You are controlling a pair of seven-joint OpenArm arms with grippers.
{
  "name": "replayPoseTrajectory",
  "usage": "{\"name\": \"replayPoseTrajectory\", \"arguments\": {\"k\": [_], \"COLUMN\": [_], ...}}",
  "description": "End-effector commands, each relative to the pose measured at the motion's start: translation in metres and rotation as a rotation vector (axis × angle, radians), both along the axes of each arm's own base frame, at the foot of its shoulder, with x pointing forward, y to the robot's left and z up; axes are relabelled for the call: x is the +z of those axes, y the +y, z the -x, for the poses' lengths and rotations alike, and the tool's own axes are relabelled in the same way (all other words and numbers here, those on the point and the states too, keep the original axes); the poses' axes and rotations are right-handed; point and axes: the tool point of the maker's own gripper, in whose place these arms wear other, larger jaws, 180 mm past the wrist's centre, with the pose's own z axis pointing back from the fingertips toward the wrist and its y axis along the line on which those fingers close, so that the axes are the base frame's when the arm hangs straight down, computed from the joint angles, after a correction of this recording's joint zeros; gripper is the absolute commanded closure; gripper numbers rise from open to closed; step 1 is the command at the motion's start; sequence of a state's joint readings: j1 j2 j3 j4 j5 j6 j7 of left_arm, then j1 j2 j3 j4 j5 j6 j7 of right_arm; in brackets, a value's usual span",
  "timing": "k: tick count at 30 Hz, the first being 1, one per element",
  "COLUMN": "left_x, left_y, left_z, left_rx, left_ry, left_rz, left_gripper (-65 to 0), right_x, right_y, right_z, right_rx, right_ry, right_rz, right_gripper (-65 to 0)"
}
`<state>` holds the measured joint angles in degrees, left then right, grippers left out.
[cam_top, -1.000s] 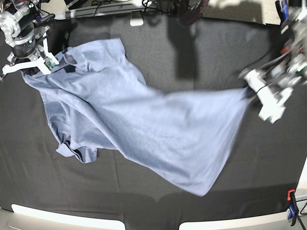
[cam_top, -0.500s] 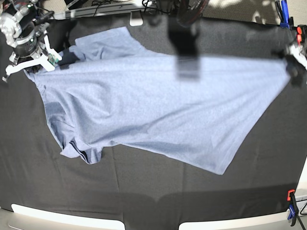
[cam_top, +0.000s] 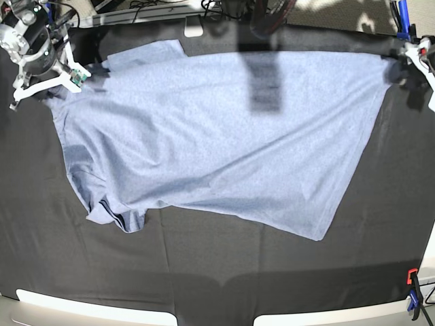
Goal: Layout the t-shirt on the table in an organized manner, then fold the t-shirt properly
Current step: 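Grasp the opposite shirt corner with the left gripper and stretch it out, then pull the hem corner with the left gripper to spread the shirt flat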
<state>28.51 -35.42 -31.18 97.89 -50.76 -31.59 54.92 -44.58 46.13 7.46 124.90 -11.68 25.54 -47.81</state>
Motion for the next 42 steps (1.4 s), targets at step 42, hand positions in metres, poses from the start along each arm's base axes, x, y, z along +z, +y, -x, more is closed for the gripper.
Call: {"name": "replayPoseTrajectory", "arguments": {"k": [42], "left_x": [-0.012], "left_y": [-0.086], "left_z": [-0.335], "left_rx": [0.188], "left_ry": [-0.422], "left_rz": [0.104], "left_gripper": [-30.9], "right_x": [-0.014], "right_y": [0.033], "right_z": [-0.054], "right_rx": [-0.487], "right_ry": [-0.298], "right_rz": [-0.509], "right_gripper": [-29.7]}}
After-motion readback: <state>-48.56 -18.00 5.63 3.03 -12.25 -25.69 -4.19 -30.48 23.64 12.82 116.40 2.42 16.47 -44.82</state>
